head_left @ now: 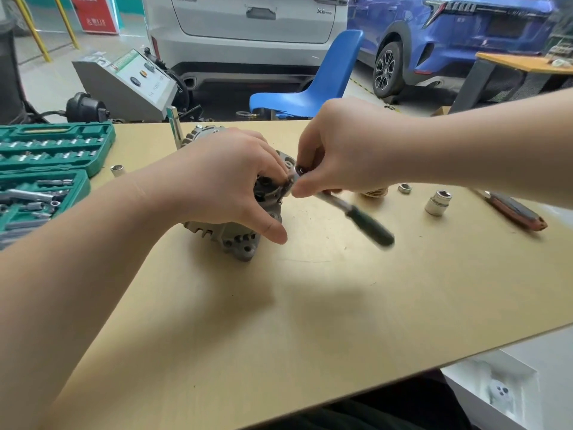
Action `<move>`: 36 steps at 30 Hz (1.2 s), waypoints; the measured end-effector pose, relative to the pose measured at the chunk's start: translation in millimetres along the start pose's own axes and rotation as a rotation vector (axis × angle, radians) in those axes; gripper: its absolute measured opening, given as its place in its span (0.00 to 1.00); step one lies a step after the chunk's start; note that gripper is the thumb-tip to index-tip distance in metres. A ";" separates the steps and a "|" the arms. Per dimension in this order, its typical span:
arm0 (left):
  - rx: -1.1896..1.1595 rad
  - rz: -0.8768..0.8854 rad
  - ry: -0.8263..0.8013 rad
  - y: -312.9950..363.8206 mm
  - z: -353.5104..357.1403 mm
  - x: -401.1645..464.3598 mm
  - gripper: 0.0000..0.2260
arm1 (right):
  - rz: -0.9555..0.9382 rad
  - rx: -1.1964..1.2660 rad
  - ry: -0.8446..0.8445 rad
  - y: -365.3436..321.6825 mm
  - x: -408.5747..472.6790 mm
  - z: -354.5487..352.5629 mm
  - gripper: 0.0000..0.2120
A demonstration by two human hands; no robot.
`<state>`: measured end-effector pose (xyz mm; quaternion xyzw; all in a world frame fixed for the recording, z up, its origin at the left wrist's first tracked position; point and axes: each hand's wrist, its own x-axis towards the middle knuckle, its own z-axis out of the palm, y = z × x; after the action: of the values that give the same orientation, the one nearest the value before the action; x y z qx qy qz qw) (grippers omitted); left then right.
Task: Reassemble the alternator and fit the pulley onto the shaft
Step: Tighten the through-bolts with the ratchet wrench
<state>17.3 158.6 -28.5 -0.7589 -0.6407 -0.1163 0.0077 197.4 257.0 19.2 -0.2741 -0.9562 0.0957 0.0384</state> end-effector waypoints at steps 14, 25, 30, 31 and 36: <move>0.000 0.004 -0.018 0.2 -0.5 0.0 0.42 | -0.257 -0.465 -0.025 -4.0 -2.7 -5.9 0.11; 0.024 0.042 -0.015 -1.4 -0.5 -1.0 0.41 | -0.544 -0.694 -0.032 6.1 -1.3 -8.0 0.13; 0.030 0.008 -0.022 -0.3 -1.6 -0.3 0.43 | -0.341 -0.501 -0.019 0.4 3.4 -6.8 0.12; 0.031 0.005 -0.027 -0.1 -1.6 0.1 0.43 | -0.179 -0.343 -0.041 -0.5 4.2 -4.5 0.11; 0.006 0.003 -0.025 0.4 -1.6 -0.1 0.41 | 0.265 0.352 -0.131 -11.8 6.4 -3.5 0.13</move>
<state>17.4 158.3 -26.8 -0.7614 -0.6397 -0.1048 0.0020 186.3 251.2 25.2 -0.3798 -0.8807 0.2830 0.0108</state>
